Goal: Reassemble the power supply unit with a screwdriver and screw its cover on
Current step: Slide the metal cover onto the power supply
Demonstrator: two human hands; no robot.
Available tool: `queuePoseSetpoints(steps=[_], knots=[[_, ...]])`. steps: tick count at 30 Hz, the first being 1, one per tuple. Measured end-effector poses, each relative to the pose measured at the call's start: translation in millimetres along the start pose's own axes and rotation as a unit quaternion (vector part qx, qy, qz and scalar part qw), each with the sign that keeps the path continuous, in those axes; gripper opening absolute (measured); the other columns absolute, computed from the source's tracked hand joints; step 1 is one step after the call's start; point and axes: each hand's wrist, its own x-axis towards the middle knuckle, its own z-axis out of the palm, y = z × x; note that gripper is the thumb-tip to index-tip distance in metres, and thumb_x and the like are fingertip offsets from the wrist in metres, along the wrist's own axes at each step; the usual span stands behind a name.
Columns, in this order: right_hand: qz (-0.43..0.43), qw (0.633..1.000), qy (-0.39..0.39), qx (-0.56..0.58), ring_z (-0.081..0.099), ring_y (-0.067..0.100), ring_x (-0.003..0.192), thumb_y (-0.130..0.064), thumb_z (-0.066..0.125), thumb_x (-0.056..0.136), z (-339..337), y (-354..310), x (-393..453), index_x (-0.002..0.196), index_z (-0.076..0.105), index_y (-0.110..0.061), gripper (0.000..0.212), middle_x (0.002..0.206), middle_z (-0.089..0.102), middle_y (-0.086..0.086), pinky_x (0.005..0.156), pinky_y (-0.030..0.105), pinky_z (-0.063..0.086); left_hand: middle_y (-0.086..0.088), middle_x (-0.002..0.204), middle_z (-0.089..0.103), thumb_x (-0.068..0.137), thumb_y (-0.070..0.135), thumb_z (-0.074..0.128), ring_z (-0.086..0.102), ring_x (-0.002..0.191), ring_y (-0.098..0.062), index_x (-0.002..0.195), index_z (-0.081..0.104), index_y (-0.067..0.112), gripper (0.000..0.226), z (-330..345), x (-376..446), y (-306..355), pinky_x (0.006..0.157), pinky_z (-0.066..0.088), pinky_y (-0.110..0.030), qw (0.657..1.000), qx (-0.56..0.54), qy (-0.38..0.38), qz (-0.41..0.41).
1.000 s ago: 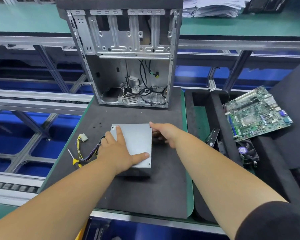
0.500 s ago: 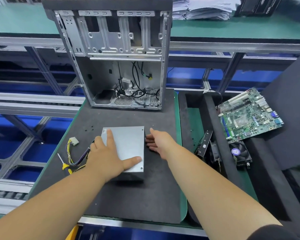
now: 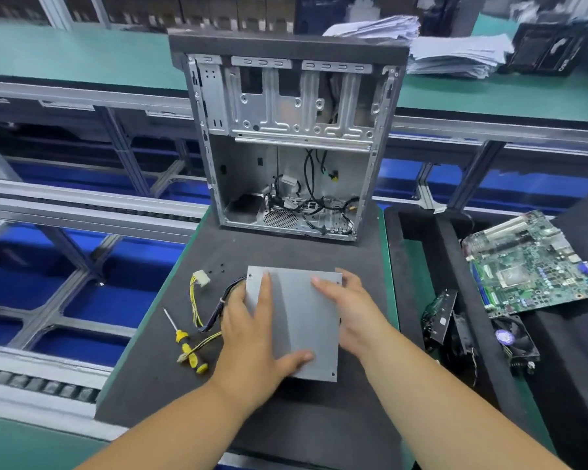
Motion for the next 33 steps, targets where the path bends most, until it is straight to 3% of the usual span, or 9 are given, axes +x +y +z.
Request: queuePoseSetpoints(steps=[5,7,10,12,15,18,24,28,33], knots=[[-0.128,0.984,-0.063,-0.110,0.060,0.007,0.113,-0.020,0.080,0.068,-11,-11,-11,0.135,0.040,-0.028,0.078,0.132,0.056,-0.006,0.093,0.028,0.050,-0.015,0.136,0.026,0.070,0.025,0.085,0.046,0.123,-0.038,0.154,-0.004,0.023,0.123,-11,-3,-10,0.106,0.042,-0.045,0.996,0.006,0.042,0.078],[-0.140,0.975,-0.081,-0.154,0.056,0.007,0.119,-0.016,0.087,0.067,-17,-12,-15,0.134,0.040,-0.028,0.082,0.134,0.055,-0.006,0.098,0.028,0.048,-0.008,0.116,0.044,0.074,0.031,0.081,0.056,0.097,-0.028,0.154,0.013,0.011,0.108,-27,0,-11,0.081,0.053,-0.040,0.991,0.039,0.088,0.094],[-0.157,0.955,-0.104,-0.230,0.051,-0.001,0.124,-0.017,0.080,0.070,-25,-13,-26,0.135,0.038,-0.029,0.078,0.136,0.052,-0.012,0.097,0.022,0.046,-0.002,0.090,0.050,0.086,0.045,0.059,0.050,0.076,-0.025,0.145,0.038,0.006,0.074,-56,13,-11,0.067,0.043,-0.038,0.973,0.100,0.162,0.134],[-0.155,0.950,-0.104,-0.249,0.049,-0.007,0.124,-0.015,0.080,0.068,-27,-14,-35,0.134,0.037,-0.028,0.079,0.137,0.050,-0.014,0.094,0.015,0.046,-0.005,0.098,0.052,0.085,0.052,0.054,0.051,0.085,-0.028,0.137,0.049,0.009,0.068,-73,25,-2,0.074,0.042,-0.040,0.969,0.099,0.152,0.168],[-0.155,0.944,-0.092,-0.276,0.051,-0.007,0.122,-0.011,0.083,0.062,-28,-17,-49,0.129,0.040,-0.021,0.080,0.137,0.051,-0.009,0.093,0.013,0.045,-0.003,0.148,0.037,0.082,0.070,0.051,0.030,0.138,-0.023,0.146,0.039,0.018,0.083,-84,47,16,0.115,0.026,-0.038,0.980,0.082,-0.054,0.171],[-0.144,0.930,-0.063,-0.333,0.054,0.001,0.121,-0.013,0.088,0.056,-28,-17,-64,0.125,0.045,-0.026,0.082,0.133,0.053,-0.009,0.093,0.020,0.048,0.008,0.163,0.011,0.081,0.070,0.056,0.007,0.149,-0.010,0.154,0.021,0.025,0.092,-79,61,23,0.122,-0.001,-0.027,0.950,0.095,-0.209,0.213],[-0.141,0.921,-0.003,-0.362,0.059,0.005,0.111,-0.021,0.087,0.051,-18,-19,-86,0.117,0.051,-0.028,0.075,0.121,0.060,-0.009,0.094,0.029,0.051,0.010,0.161,0.018,0.076,0.075,0.057,0.012,0.149,-0.008,0.155,0.015,0.025,0.102,-65,51,16,0.118,-0.001,-0.020,0.945,0.108,-0.176,0.255],[-0.091,0.946,0.015,-0.312,0.061,0.004,0.108,-0.025,0.080,0.072,-9,-28,-92,0.115,0.053,-0.023,0.051,0.118,0.064,-0.008,0.094,0.029,0.049,0.010,0.163,0.014,0.070,0.079,0.058,0.008,0.149,-0.007,0.155,0.012,0.025,0.111,-61,54,16,0.121,0.003,-0.023,0.945,0.110,-0.192,0.241],[-0.104,0.850,0.081,-0.509,0.060,0.012,0.102,-0.029,0.066,0.090,2,-33,-91,0.114,0.047,-0.025,0.031,0.115,0.059,-0.008,0.086,0.036,0.051,0.008,0.163,0.011,0.071,0.081,0.056,0.004,0.150,-0.008,0.156,0.010,0.023,0.113,-58,54,12,0.122,0.001,-0.025,0.945,0.104,-0.185,0.250]])
